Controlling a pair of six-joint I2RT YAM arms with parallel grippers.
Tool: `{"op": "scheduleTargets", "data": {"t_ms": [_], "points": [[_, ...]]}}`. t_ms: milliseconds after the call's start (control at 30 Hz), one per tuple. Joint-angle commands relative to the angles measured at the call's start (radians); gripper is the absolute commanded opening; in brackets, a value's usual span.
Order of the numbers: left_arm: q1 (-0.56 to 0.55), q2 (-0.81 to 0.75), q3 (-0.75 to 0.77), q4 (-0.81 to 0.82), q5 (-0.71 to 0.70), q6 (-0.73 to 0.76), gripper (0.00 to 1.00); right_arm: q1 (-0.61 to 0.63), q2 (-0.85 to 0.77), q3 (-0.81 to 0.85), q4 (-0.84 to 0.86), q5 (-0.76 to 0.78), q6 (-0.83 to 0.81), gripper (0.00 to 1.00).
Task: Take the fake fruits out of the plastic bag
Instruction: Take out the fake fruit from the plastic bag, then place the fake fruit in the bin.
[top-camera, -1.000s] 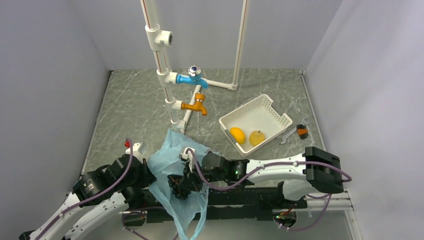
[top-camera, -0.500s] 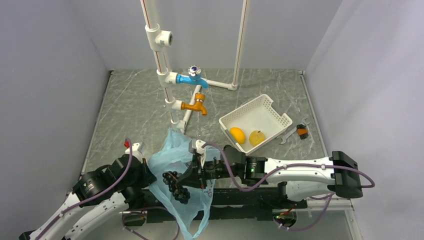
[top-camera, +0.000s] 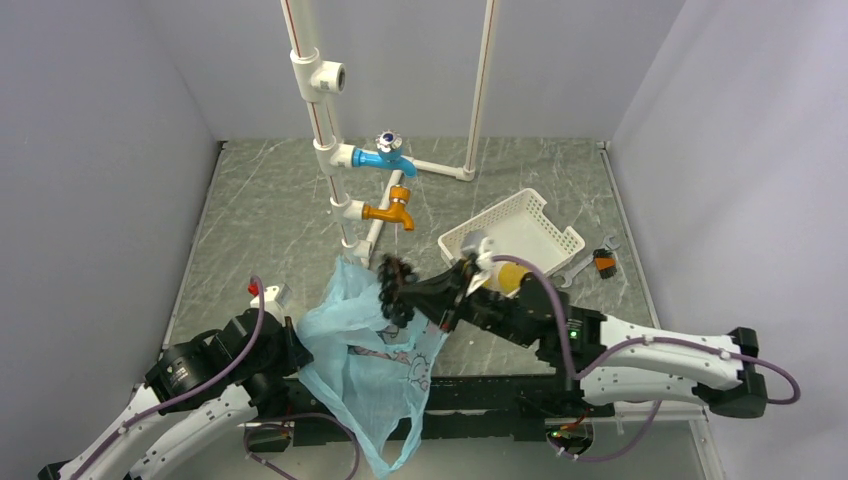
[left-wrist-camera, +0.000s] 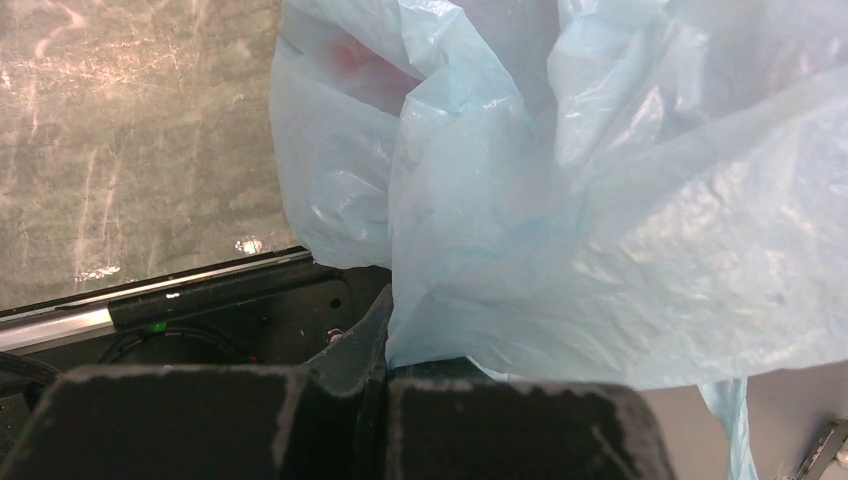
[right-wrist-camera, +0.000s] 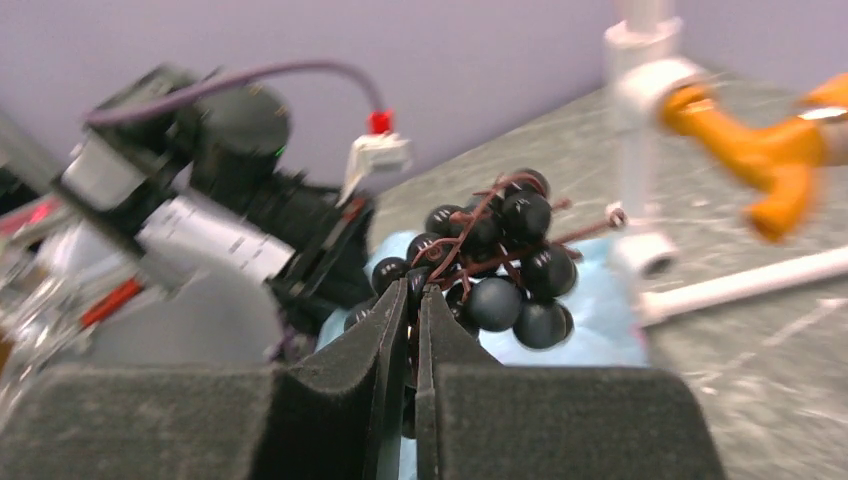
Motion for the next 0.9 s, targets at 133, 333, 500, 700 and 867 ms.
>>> {"op": "scheduleTargets", "data": {"t_ms": [133,333,500,700,867], "points": [[-0.002,-0.002,0.001,0.004,-0.012,-0.01,0.0,-0.111,-0.167,-0.038,-0.081,0.475,-0.006,0.0],[-0.002,0.003,0.0,0.005,-0.013,-0.01,0.0,-0.253,-0.223,-0.126,-0.161,0.669,0.114,0.0],[-0.002,0.013,0.0,0.003,-0.014,-0.012,0.0,-0.411,-0.151,-0.162,-0.254,0.639,0.242,0.0],[-0.002,0.011,0.0,0.002,-0.014,-0.013,0.0,-0.671,0.025,-0.147,-0.285,0.385,0.351,0.0],[-0.002,0.002,0.0,0.003,-0.014,-0.012,0.0,-0.819,0.126,-0.121,-0.308,0.271,0.427,0.0]]}}
